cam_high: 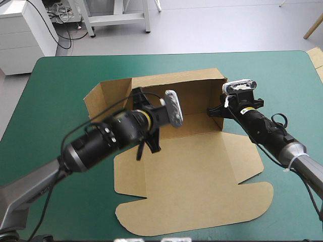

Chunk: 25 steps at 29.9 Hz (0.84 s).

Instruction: Fold the box

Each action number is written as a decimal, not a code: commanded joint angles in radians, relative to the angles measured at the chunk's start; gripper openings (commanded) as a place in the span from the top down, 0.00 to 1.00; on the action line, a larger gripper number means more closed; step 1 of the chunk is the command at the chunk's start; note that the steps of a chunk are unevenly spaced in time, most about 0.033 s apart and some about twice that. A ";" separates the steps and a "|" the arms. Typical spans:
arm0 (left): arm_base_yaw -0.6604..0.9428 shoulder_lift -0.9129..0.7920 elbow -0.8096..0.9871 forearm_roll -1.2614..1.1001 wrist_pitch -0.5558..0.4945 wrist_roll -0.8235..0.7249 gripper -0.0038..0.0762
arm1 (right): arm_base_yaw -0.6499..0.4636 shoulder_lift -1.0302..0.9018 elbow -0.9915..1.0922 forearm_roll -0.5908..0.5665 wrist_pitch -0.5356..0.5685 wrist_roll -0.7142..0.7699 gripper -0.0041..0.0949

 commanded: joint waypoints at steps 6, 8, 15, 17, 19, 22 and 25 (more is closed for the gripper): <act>0.522 -0.039 -0.211 -0.492 0.152 0.115 0.94 | -0.005 -0.031 -0.032 0.000 -0.004 0.016 0.97; 0.636 -0.039 -0.211 -0.605 0.166 0.115 0.95 | -0.005 -0.031 -0.032 0.000 -0.003 0.016 0.97; 0.984 -0.039 -0.166 -0.919 0.195 0.090 0.96 | -0.005 -0.031 -0.032 0.000 0.018 0.003 0.97; 1.063 -0.039 -0.136 -0.954 0.207 0.088 0.96 | -0.005 -0.031 -0.032 0.000 0.026 0.000 0.97; 1.135 -0.039 -0.097 -0.975 0.221 0.088 0.96 | -0.005 -0.031 -0.032 0.000 0.028 0.000 0.97; 1.210 -0.039 -0.032 -0.993 0.207 0.054 0.96 | -0.005 -0.031 -0.033 0.000 0.039 0.003 0.97; 1.274 -0.039 0.056 -1.071 0.162 0.053 0.96 | -0.005 -0.031 -0.036 0.000 0.061 0.001 0.97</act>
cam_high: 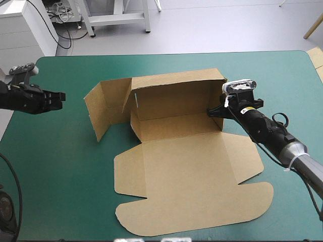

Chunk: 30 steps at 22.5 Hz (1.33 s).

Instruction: Fold the box

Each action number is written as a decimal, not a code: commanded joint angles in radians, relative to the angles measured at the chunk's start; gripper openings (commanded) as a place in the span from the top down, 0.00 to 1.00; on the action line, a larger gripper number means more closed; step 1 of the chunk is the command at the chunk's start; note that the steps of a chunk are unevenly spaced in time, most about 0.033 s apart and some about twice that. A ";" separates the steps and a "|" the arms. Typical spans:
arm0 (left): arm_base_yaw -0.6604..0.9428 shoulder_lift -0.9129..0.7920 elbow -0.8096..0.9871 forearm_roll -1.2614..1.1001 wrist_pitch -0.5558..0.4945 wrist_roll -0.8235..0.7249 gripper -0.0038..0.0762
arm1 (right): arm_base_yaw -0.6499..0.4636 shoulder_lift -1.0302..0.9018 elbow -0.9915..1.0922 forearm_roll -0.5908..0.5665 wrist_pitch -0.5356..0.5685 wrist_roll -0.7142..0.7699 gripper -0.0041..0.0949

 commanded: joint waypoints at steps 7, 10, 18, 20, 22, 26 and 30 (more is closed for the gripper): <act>0.087 -0.039 0.141 -0.151 -0.143 -0.019 0.96 | -0.007 -0.030 -0.196 -0.051 0.244 0.095 0.97; 0.087 -0.039 0.146 -0.151 -0.143 -0.020 0.96 | -0.007 -0.028 -0.317 -0.193 0.377 0.295 0.97; 0.087 -0.039 0.146 -0.151 -0.163 -0.057 0.96 | -0.007 -0.026 -0.553 -0.418 0.867 0.578 0.97; 0.087 -0.039 0.146 -0.151 -0.163 -0.065 0.96 | -0.007 -0.007 -0.553 -0.418 0.990 0.578 0.97; 0.087 -0.039 0.146 -0.151 -0.170 -0.107 0.96 | -0.007 0.022 -0.553 -0.423 1.089 0.573 0.97; 0.087 -0.039 0.146 -0.151 -0.165 -0.111 0.96 | -0.007 0.120 -0.553 -0.462 1.136 0.568 0.97; 0.085 -0.039 0.146 -0.151 -0.158 -0.111 0.96 | -0.007 0.206 -0.553 -0.456 1.076 0.530 0.97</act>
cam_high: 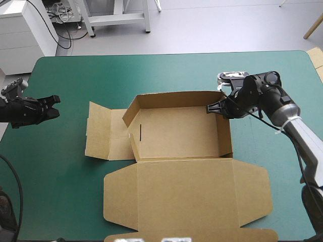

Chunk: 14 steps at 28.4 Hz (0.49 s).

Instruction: Fold the box

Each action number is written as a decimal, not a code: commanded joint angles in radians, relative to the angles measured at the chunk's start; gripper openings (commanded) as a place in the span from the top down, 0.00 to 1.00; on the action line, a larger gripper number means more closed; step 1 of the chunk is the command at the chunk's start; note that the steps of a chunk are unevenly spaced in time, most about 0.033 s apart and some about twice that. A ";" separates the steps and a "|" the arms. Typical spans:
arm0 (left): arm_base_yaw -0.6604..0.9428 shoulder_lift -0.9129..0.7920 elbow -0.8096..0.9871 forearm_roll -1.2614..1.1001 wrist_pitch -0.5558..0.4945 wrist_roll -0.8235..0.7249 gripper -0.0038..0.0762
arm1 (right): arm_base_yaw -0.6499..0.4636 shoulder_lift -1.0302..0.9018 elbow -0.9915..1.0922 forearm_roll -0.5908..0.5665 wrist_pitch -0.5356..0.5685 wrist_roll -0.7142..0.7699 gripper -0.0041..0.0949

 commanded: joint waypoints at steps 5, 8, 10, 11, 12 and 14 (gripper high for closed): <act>0.001 -0.039 -0.025 -0.058 -0.014 -0.031 0.96 | -0.002 0.085 -0.015 -0.017 -0.052 -0.050 0.97; 0.001 -0.039 -0.025 -0.058 -0.019 -0.053 0.96 | -0.002 0.098 -0.022 -0.010 -0.054 -0.071 0.92; 0.001 -0.039 -0.025 -0.058 -0.019 -0.053 0.96 | -0.002 0.098 -0.033 0.006 -0.049 -0.091 0.82; 0.001 -0.039 -0.025 -0.058 -0.019 -0.053 0.96 | -0.002 0.098 -0.045 0.011 -0.041 -0.091 0.75; 0.001 -0.039 -0.025 -0.058 -0.019 -0.053 0.96 | -0.002 0.098 -0.061 0.016 -0.029 -0.091 0.67; 0.001 -0.039 -0.025 -0.054 -0.021 -0.053 0.96 | -0.002 0.098 -0.101 0.025 0.007 -0.091 0.47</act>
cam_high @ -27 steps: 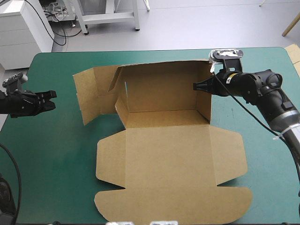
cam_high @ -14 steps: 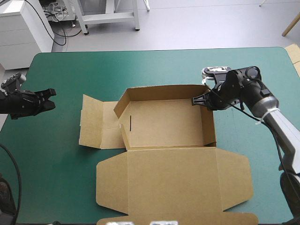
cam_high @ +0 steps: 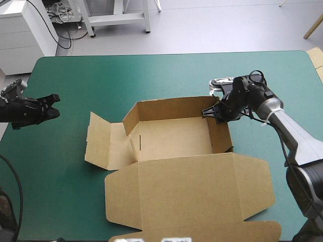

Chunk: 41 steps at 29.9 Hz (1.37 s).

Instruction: Fold the box

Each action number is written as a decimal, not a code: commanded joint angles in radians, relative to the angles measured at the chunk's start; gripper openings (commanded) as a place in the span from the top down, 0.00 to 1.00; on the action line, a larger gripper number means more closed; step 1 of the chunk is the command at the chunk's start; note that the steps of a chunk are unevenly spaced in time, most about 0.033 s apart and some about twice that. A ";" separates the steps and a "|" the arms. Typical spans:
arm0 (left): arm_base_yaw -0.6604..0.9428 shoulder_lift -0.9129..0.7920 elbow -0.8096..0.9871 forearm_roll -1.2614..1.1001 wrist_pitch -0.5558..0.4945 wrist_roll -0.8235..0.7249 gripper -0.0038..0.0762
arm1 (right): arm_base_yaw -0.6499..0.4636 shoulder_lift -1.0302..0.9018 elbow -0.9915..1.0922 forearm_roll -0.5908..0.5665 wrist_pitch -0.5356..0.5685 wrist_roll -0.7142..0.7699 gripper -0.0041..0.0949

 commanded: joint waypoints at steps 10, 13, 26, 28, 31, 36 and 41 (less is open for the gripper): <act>0.001 -0.039 -0.026 -0.041 -0.029 -0.008 0.96 | 0.000 -0.059 -0.276 0.021 0.136 0.004 0.05; 0.001 -0.039 -0.026 -0.041 -0.029 -0.008 0.96 | 0.000 -0.111 -0.277 0.019 0.136 0.006 0.05; 0.001 -0.039 -0.026 -0.029 -0.038 -0.046 0.96 | 0.000 -0.399 -0.276 -0.045 0.138 0.047 0.05; 0.001 -0.039 -0.026 -0.029 -0.038 -0.048 0.96 | 0.000 -0.427 -0.272 -0.040 0.138 0.050 0.05; 0.001 -0.039 -0.026 -0.029 -0.038 -0.048 0.96 | 0.000 -0.470 -0.212 -0.027 0.138 0.070 0.05; 0.001 -0.039 -0.026 -0.029 -0.040 -0.048 0.96 | 0.000 -0.503 -0.068 -0.031 0.136 0.077 0.05; 0.001 -0.039 -0.026 -0.029 -0.037 -0.048 0.96 | 0.000 -0.449 -0.023 -0.018 0.136 0.077 0.05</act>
